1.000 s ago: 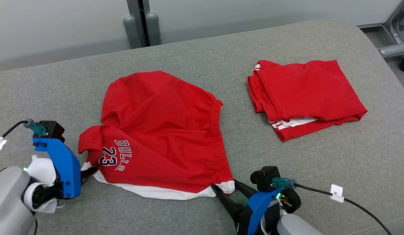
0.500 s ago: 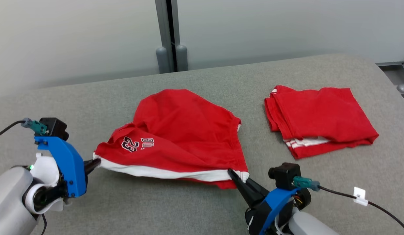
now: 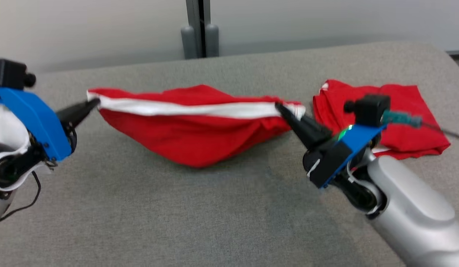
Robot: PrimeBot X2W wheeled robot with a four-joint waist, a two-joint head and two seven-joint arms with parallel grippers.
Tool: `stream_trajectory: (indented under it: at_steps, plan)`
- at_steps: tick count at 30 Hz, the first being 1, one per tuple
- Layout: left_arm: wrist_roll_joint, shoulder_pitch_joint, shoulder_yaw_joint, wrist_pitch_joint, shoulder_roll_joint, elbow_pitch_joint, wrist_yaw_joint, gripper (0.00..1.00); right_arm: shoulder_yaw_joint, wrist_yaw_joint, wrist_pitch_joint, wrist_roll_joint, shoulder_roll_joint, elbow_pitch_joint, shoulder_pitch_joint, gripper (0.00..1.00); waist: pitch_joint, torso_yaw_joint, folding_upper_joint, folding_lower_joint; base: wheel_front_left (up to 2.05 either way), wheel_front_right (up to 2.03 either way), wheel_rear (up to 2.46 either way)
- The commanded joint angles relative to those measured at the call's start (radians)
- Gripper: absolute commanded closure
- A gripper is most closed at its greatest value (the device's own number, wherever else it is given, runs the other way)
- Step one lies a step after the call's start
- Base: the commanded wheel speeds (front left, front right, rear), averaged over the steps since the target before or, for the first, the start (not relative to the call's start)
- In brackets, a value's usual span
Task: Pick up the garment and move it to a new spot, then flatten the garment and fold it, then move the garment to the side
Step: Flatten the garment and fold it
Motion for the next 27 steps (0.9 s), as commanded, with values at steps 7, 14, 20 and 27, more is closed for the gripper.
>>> stream_trajectory:
  at_steps: [7, 14, 20, 27]
  plan:
    - [0.111, -0.303, 0.032, -0.017, -0.099, 0.094, 0.003, 1.00, -0.024, 0.001, 0.133, 0.103, -0.043, 0.050, -0.363, 1.00, 0.246, 0.070, 0.0001, -0.0001, 0.00, 0.00, 0.00]
    - [0.202, -0.675, 0.117, -0.169, -0.222, 0.286, 0.007, 1.00, -0.057, 0.001, 0.140, 0.132, -0.004, 0.228, -0.730, 1.00, 0.375, 0.104, 0.0001, -0.0001, 0.00, 0.00, 0.00]
    - [0.222, -0.875, 0.165, -0.303, -0.294, 0.436, -0.001, 1.00, -0.077, 0.000, 0.036, 0.139, 0.007, 0.321, -0.940, 1.00, 0.398, 0.123, 0.0001, -0.0001, 0.00, 0.00, 0.00]
    - [0.171, -0.826, 0.070, -0.258, -0.273, 0.408, -0.001, 1.00, -0.003, 0.001, -0.024, 0.200, -0.008, 0.355, -0.925, 1.00, 0.395, 0.134, 0.0001, -0.0001, 0.00, 0.00, 0.00]
